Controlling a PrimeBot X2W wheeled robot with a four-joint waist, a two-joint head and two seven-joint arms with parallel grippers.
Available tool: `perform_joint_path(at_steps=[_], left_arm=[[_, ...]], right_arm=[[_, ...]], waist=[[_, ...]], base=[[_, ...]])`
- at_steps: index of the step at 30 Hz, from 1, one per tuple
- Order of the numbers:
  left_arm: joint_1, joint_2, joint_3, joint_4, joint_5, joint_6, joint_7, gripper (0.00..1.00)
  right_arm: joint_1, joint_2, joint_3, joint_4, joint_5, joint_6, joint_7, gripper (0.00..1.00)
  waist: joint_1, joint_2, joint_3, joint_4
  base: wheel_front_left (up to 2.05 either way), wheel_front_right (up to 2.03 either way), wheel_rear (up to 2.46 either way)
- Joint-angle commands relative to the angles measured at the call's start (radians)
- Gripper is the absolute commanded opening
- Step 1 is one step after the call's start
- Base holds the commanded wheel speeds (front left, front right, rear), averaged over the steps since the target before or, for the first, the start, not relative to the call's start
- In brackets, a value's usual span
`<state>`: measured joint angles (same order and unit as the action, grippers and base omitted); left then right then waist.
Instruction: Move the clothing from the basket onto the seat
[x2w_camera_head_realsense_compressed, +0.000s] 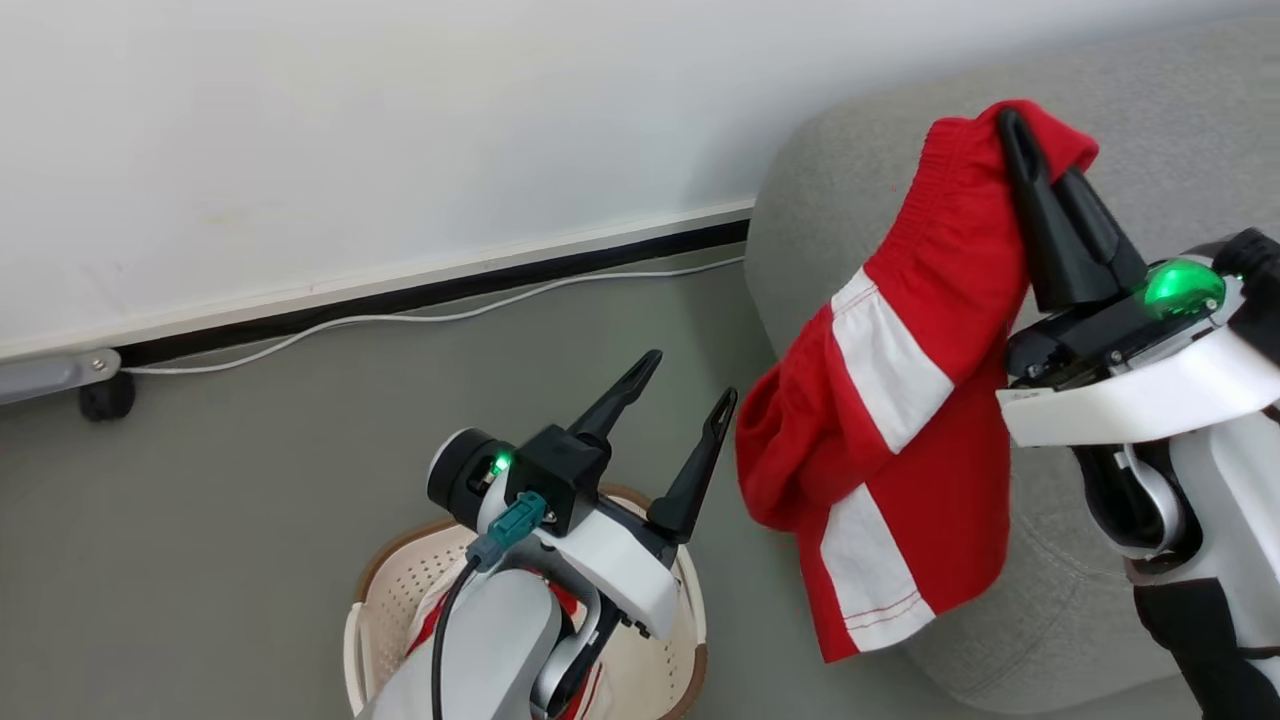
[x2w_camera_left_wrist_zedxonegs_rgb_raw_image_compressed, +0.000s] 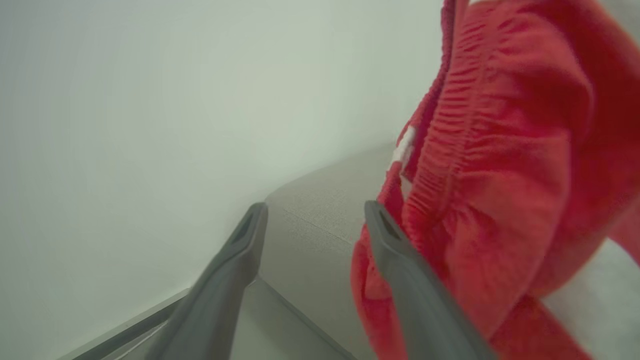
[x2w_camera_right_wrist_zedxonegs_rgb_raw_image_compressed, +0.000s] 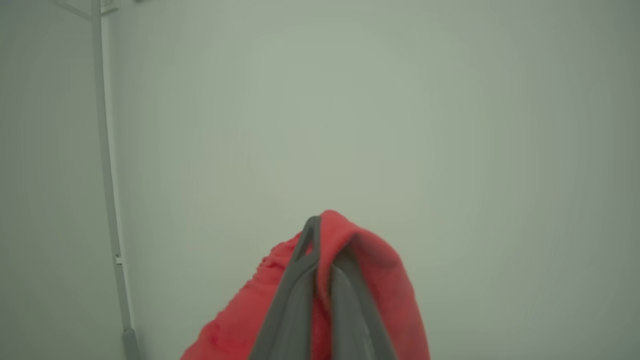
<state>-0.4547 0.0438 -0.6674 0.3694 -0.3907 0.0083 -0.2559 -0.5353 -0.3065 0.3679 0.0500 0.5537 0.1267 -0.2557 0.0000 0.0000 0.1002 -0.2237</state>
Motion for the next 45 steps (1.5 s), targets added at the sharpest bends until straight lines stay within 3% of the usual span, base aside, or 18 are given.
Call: perform_joint_path(at_steps=[1, 11, 21, 33, 45], left_arm=[[-0.003, 0.006, 0.022, -0.021, -0.018, -0.01, -0.006, 1.0], [0.041, 0.006, 0.005, -0.038, -0.051, -0.019, -0.006, 1.0], [0.045, 0.006, -0.017, -0.05, -0.063, -0.027, -0.006, 1.0], [0.03, 0.006, -0.062, -0.058, -0.076, -0.028, -0.006, 1.0], [-0.067, 0.006, -0.168, -0.027, -0.063, 0.0, -0.006, 1.0]], right_arm=[[-0.027, -0.011, -0.007, -0.031, -0.002, 0.004, -0.006, 0.0], [-0.037, -0.03, -0.04, -0.041, -0.007, 0.004, -0.006, 0.0], [-0.033, -0.052, -0.08, -0.044, -0.009, 0.004, -0.006, 0.0], [-0.018, -0.124, -0.196, -0.037, -0.018, 0.004, -0.006, 0.0], [-0.174, -0.221, -0.306, 0.128, 0.01, 0.004, -0.006, 0.0]], waist=[[0.0, 0.0, -0.003, -0.045], [0.0, 0.0, -0.024, -0.189], [0.0, 0.0, -0.024, -0.285], [0.0, 0.0, 0.021, -0.303], [0.0, 0.0, 0.223, -0.252]], base=[[0.0, 0.0, 0.0], [0.0, 0.0, 0.0], [0.0, 0.0, 0.0], [0.0, 0.0, 0.0], [0.0, 0.0, 0.0]])
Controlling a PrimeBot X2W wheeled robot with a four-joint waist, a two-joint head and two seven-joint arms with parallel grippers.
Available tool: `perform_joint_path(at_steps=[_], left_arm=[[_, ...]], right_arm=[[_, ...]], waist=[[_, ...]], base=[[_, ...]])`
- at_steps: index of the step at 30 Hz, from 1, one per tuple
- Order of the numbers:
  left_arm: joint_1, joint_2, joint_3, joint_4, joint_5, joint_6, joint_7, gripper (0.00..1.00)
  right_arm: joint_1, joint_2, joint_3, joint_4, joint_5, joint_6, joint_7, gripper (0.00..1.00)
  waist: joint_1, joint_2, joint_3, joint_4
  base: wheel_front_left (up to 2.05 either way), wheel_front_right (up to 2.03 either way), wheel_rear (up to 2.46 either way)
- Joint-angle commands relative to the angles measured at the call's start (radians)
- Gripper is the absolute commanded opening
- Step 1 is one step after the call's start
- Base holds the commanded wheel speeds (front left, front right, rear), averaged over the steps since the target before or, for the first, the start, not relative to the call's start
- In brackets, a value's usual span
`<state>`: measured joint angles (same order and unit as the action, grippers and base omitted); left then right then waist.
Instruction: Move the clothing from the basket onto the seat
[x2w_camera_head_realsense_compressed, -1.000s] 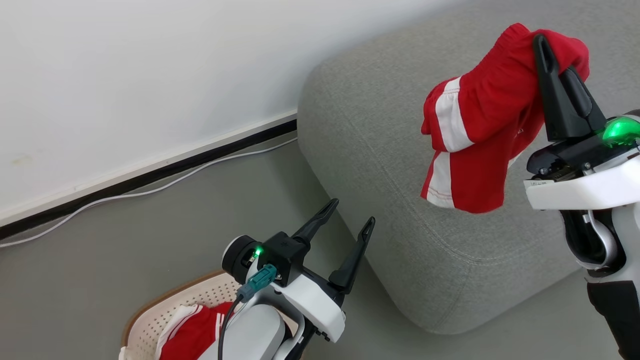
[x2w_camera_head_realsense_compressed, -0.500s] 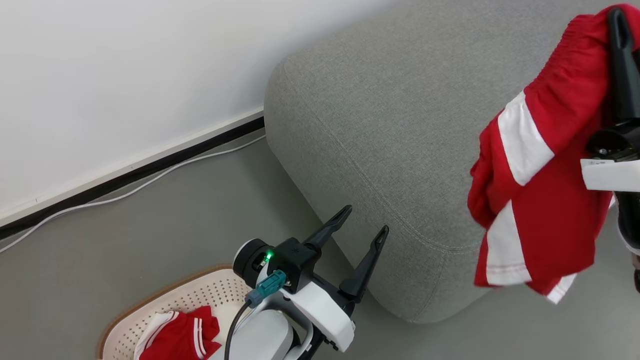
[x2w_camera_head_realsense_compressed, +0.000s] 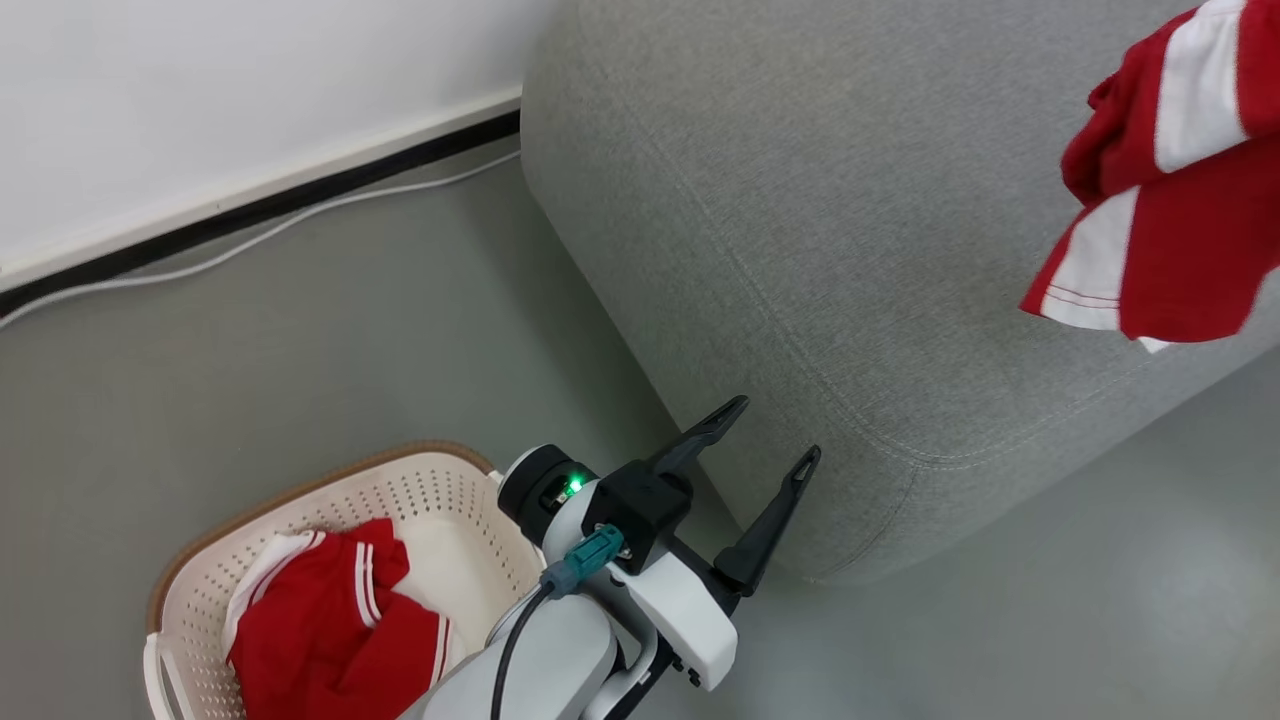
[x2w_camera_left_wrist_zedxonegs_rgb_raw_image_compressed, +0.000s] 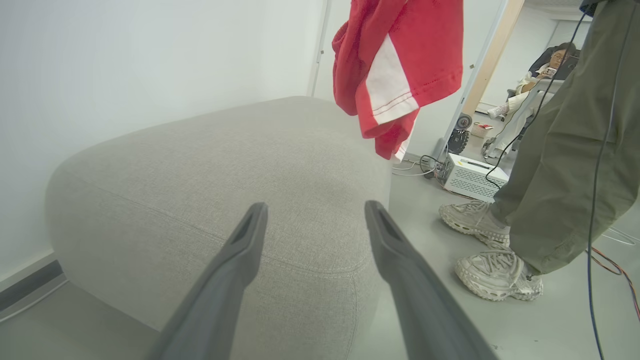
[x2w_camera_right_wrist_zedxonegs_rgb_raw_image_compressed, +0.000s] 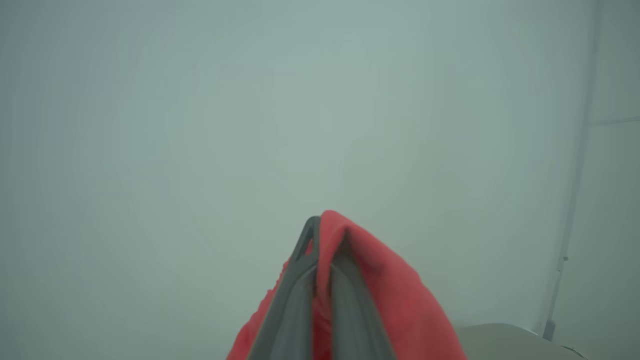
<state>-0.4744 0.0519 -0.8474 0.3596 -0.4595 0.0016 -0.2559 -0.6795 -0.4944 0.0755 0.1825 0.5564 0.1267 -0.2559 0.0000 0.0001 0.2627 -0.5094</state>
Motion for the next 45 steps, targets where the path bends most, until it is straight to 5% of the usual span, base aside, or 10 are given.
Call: perform_joint_path(at_steps=[1, 14, 33, 38, 45], left_arm=[[-0.062, -0.002, -0.005, -0.016, 0.006, 0.005, -0.006, 1.0], [-0.206, -0.002, -0.118, -0.025, -0.011, 0.06, -0.006, 1.0], [-0.292, -0.002, -0.207, -0.054, -0.035, 0.12, -0.006, 1.0], [-0.287, -0.002, -0.213, -0.054, -0.042, 0.126, -0.006, 1.0], [-0.281, -0.002, -0.21, -0.045, -0.049, 0.127, -0.006, 1.0]], right_arm=[[-0.044, -0.044, -0.028, 0.008, 0.006, 0.004, -0.006, 0.0], [-0.218, -0.123, -0.177, 0.146, -0.017, 0.004, -0.006, 0.0], [-0.438, -0.219, -0.331, 0.506, -0.058, 0.004, -0.006, 0.0], [-0.409, -0.211, -0.3, 0.577, -0.042, 0.004, -0.006, 0.0], [-0.352, -0.161, -0.094, 0.673, 0.114, 0.004, -0.006, 0.0]], waist=[[0.0, -0.0001, 0.08, 0.046], [0.0, -0.0001, 0.286, 0.153], [0.0, -0.0001, 0.45, 0.289], [0.0, -0.0001, 0.458, 0.304], [0.0, -0.0001, 0.453, 0.303]], base=[[0.0, 0.0, 0.0], [0.0, 0.0, 0.0], [0.0, 0.0, 0.0], [0.0, 0.0, 0.0], [0.0, 0.0, 0.0]])
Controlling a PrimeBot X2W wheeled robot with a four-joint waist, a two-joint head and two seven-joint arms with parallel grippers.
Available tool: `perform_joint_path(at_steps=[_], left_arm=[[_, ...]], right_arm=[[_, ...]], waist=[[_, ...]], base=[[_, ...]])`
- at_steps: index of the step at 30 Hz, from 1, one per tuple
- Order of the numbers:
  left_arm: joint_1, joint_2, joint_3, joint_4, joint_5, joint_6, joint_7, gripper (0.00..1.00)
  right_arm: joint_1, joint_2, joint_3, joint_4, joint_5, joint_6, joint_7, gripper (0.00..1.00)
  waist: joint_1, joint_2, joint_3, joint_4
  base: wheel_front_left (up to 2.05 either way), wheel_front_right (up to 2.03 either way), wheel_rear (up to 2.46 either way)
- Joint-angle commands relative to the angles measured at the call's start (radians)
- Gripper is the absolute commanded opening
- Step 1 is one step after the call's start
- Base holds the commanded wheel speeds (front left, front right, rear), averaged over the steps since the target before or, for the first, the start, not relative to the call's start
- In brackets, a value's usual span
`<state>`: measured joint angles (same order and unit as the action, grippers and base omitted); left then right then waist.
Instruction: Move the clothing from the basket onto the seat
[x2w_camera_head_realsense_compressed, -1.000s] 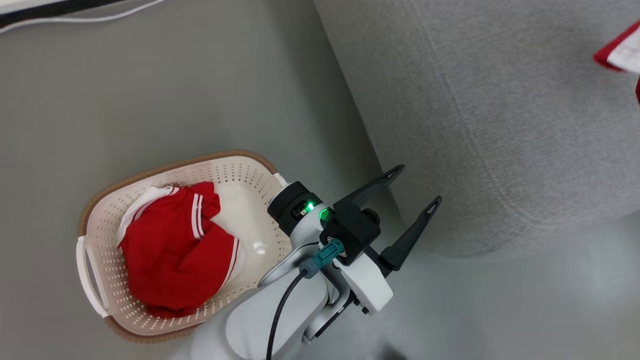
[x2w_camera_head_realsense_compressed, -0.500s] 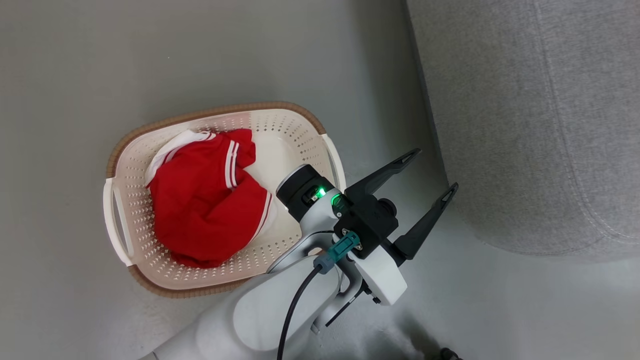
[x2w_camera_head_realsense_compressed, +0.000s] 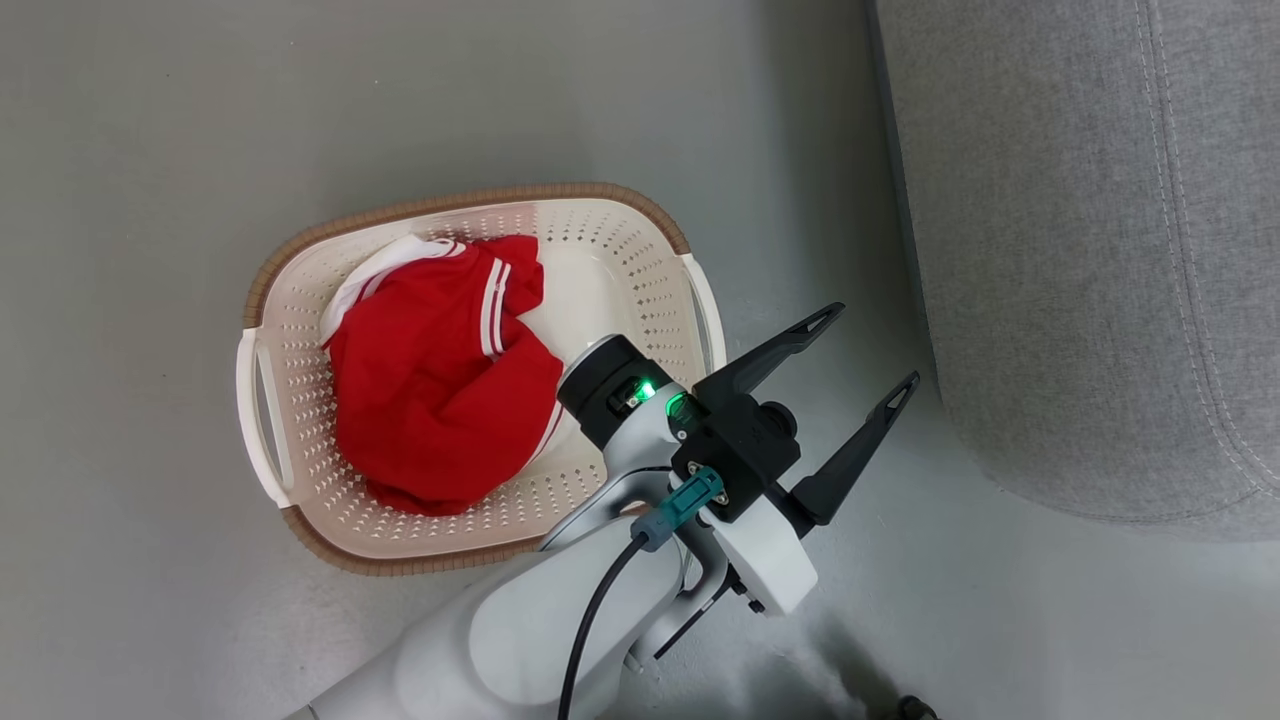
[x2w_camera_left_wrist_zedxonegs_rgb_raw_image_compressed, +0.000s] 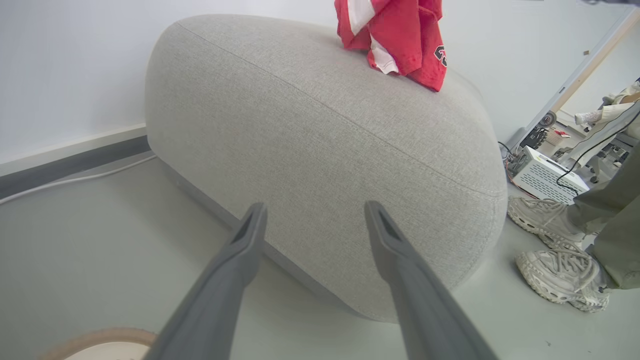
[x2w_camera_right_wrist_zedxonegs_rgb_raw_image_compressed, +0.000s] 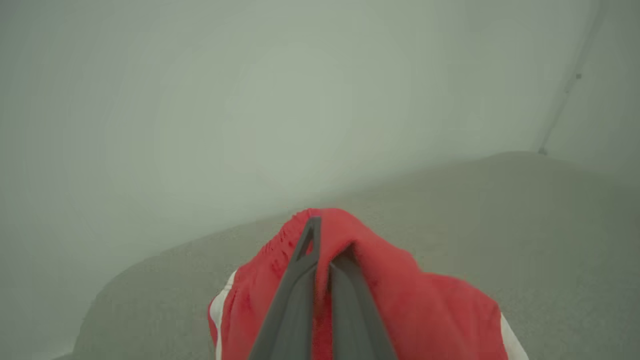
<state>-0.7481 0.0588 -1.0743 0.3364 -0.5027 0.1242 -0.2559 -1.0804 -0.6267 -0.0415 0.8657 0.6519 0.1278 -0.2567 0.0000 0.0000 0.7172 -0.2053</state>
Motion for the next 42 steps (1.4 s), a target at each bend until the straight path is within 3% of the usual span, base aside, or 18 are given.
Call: perform_joint_path(at_steps=[1, 6, 9, 10, 11, 12, 28, 35, 42], left_arm=[[-0.007, -0.009, 0.017, -0.02, -0.007, 0.004, -0.006, 1.0], [-0.008, -0.009, 0.019, -0.016, -0.016, 0.002, -0.006, 1.0], [-0.006, -0.009, 0.018, -0.016, -0.019, -0.001, -0.006, 1.0], [-0.005, -0.009, 0.018, -0.017, -0.02, -0.002, -0.006, 1.0], [-0.003, -0.009, 0.02, -0.018, -0.02, -0.002, -0.006, 1.0], [-0.001, -0.009, 0.022, -0.019, -0.019, -0.002, -0.006, 1.0], [0.108, -0.009, 0.127, -0.058, 0.001, 0.012, -0.006, 1.0], [0.2, -0.009, 0.218, -0.059, 0.033, 0.021, -0.006, 1.0], [0.326, -0.009, 0.37, -0.071, 0.078, 0.015, -0.006, 1.0]], right_arm=[[0.059, -0.025, 0.062, -0.005, 0.054, 0.003, -0.005, 0.0], [0.126, -0.034, 0.187, 0.011, 0.194, 0.003, -0.005, 0.0], [0.153, -0.037, 0.209, 0.013, 0.231, 0.003, -0.005, 0.0], [0.166, -0.037, 0.22, 0.008, 0.247, 0.003, -0.005, 0.21], [0.179, -0.038, 0.226, -0.001, 0.261, 0.003, -0.005, 0.69], [0.195, -0.039, 0.234, -0.011, 0.27, 0.003, -0.005, 1.0], [0.446, 0.013, 0.289, -0.211, 0.304, 0.003, -0.005, 1.0], [0.517, 0.048, 0.301, -0.32, 0.215, 0.003, -0.005, 1.0], [0.595, 0.098, 0.303, -0.445, 0.079, 0.003, -0.005, 1.0]], waist=[[0.0, 0.0, -0.002, -0.002], [0.0, 0.0, -0.01, -0.002], [0.0, 0.0, -0.016, 0.0], [0.0, 0.0, -0.021, 0.002], [0.0, 0.0, -0.025, 0.004], [0.0, 0.0, -0.031, 0.006], [0.0, 0.0, -0.194, 0.039], [0.0, 0.0, -0.285, 0.067], [0.0, 0.0, -0.406, 0.116]], base=[[0.0, 0.0, 0.0], [0.0, 0.0, 0.0], [0.0, 0.0, 0.0], [0.0, 0.0, 0.0], [0.0, 0.0, 0.0], [0.0, 0.0, 0.0], [0.0, 0.0, 0.0], [0.0, 0.0, 0.0], [0.0, 0.0, 0.0]])
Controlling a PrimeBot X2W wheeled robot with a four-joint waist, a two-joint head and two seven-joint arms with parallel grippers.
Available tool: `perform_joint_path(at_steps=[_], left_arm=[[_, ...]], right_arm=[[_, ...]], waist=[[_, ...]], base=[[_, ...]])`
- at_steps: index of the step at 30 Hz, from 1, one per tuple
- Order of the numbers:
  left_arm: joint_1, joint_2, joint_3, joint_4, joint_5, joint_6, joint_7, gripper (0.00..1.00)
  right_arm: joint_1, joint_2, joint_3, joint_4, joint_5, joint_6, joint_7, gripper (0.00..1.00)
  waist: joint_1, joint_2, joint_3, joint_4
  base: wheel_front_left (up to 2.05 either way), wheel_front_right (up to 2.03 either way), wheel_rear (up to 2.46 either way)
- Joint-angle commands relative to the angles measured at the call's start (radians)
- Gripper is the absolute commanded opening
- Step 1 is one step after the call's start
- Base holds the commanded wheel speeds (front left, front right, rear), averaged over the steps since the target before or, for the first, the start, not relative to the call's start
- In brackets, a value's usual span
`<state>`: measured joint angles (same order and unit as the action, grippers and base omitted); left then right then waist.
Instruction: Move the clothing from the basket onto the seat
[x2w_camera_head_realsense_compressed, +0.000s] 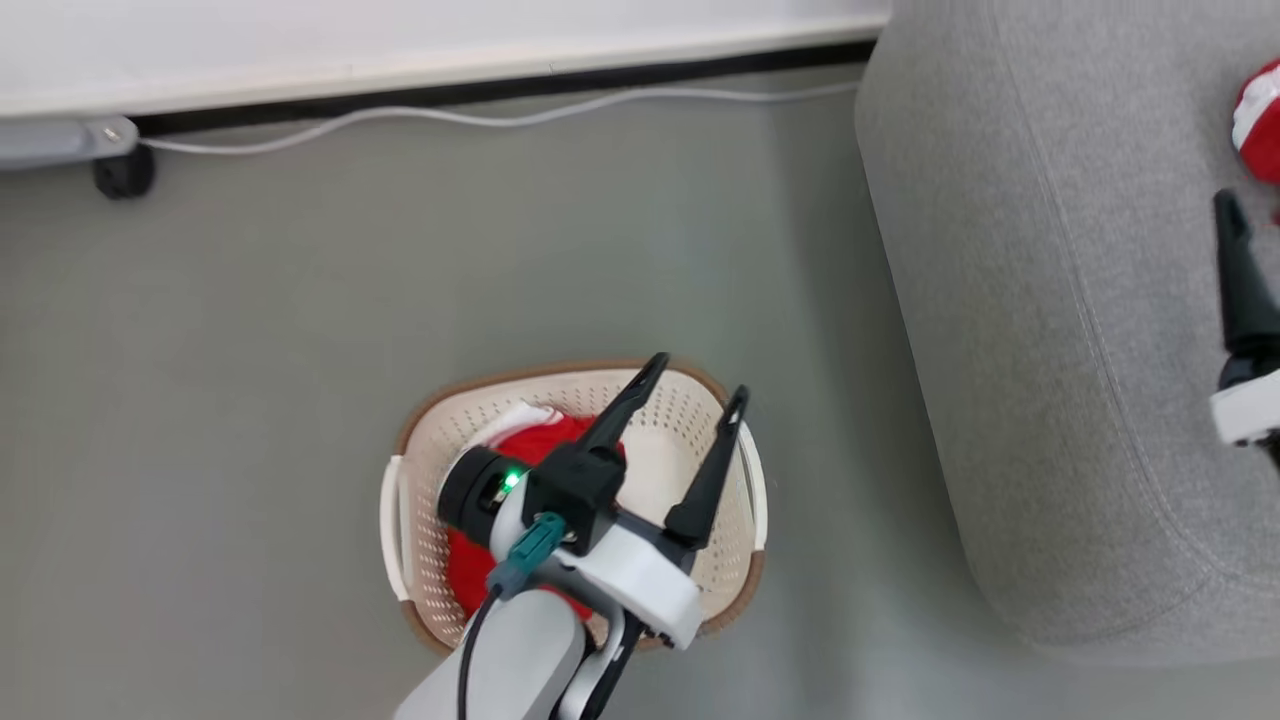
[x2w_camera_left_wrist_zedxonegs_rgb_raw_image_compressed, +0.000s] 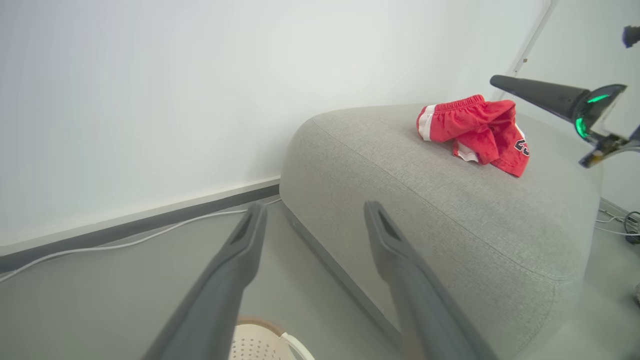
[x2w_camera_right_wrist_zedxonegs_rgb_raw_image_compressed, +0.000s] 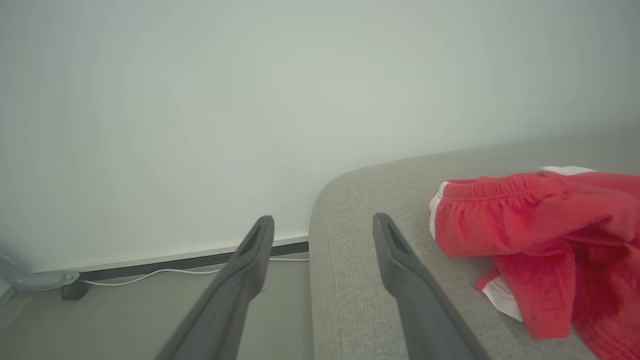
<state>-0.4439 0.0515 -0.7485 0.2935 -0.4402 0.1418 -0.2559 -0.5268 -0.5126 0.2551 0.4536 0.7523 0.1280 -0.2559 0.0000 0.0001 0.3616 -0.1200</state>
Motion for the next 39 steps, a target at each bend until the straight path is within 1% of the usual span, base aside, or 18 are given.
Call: perform_joint_path(at_steps=[1, 3, 6, 9, 10, 14, 21, 24, 30, 34, 39], left_arm=[[0.039, -0.001, 0.063, -0.027, 0.022, -0.005, -0.006, 1.0], [0.07, -0.001, 0.104, -0.028, 0.036, -0.006, -0.006, 1.0], [0.118, -0.001, 0.165, -0.033, 0.037, -0.023, -0.006, 1.0], [0.159, -0.001, 0.231, -0.025, 0.059, -0.036, -0.006, 1.0], [0.159, -0.001, 0.231, -0.025, 0.059, -0.036, -0.006, 1.0], [0.215, -0.001, 0.331, -0.021, 0.084, -0.044, -0.006, 1.0], [0.291, -0.001, 0.507, -0.021, 0.123, -0.029, -0.006, 1.0], [0.321, -0.001, 0.564, -0.033, 0.135, -0.02, -0.006, 1.0], [0.383, -0.001, 0.63, -0.074, 0.165, -0.002, -0.006, 1.0], [0.421, -0.001, 0.651, -0.099, 0.176, -0.006, -0.006, 1.0], [0.46, -0.001, 0.637, -0.127, 0.182, 0.005, -0.006, 1.0]], right_arm=[[0.051, -0.007, 0.002, -0.044, -0.035, 0.003, -0.006, 1.0], [0.07, 0.01, -0.002, -0.065, -0.069, 0.003, -0.006, 1.0], [0.096, 0.038, -0.006, -0.092, -0.113, 0.003, -0.006, 1.0], [0.118, 0.066, -0.02, -0.107, -0.142, 0.003, -0.006, 1.0], [0.118, 0.066, -0.02, -0.107, -0.142, 0.003, -0.006, 1.0], [0.142, 0.099, -0.029, -0.121, -0.181, 0.003, -0.006, 1.0], [0.195, 0.146, -0.041, -0.151, -0.238, 0.003, -0.006, 1.0], [0.224, 0.163, -0.047, -0.165, -0.259, 0.003, -0.006, 1.0], [0.282, 0.196, -0.059, -0.194, -0.291, 0.003, -0.006, 1.0], [0.321, 0.22, -0.082, -0.207, -0.295, 0.003, -0.006, 1.0], [0.363, 0.233, -0.103, -0.217, -0.302, 0.003, -0.006, 1.0]], waist=[[0.0, -0.0001, -0.066, 0.037], [0.0, -0.0001, -0.096, 0.05], [0.0, -0.0001, -0.135, 0.066], [0.0, -0.0001, -0.171, 0.077], [0.0, -0.0001, -0.171, 0.077], [0.0, -0.0001, -0.217, 0.084], [0.0, -0.0001, -0.284, 0.089], [0.0, -0.0001, -0.305, 0.092], [0.0, -0.0001, -0.329, 0.096], [0.0, -0.0001, -0.339, 0.097], [0.0, -0.0001, -0.348, 0.101]], base=[[0.0, 0.0, 0.0], [0.0, 0.0, 0.0], [0.0, 0.0, 0.0], [0.0, 0.0, 0.0], [0.0, 0.0, 0.0], [0.0, 0.0, 0.0], [0.0, 0.0, 0.0], [0.0, 0.0, 0.0], [0.0, 0.0, 0.0], [0.0, 0.0, 0.0], [0.0, 0.0, 0.0]])
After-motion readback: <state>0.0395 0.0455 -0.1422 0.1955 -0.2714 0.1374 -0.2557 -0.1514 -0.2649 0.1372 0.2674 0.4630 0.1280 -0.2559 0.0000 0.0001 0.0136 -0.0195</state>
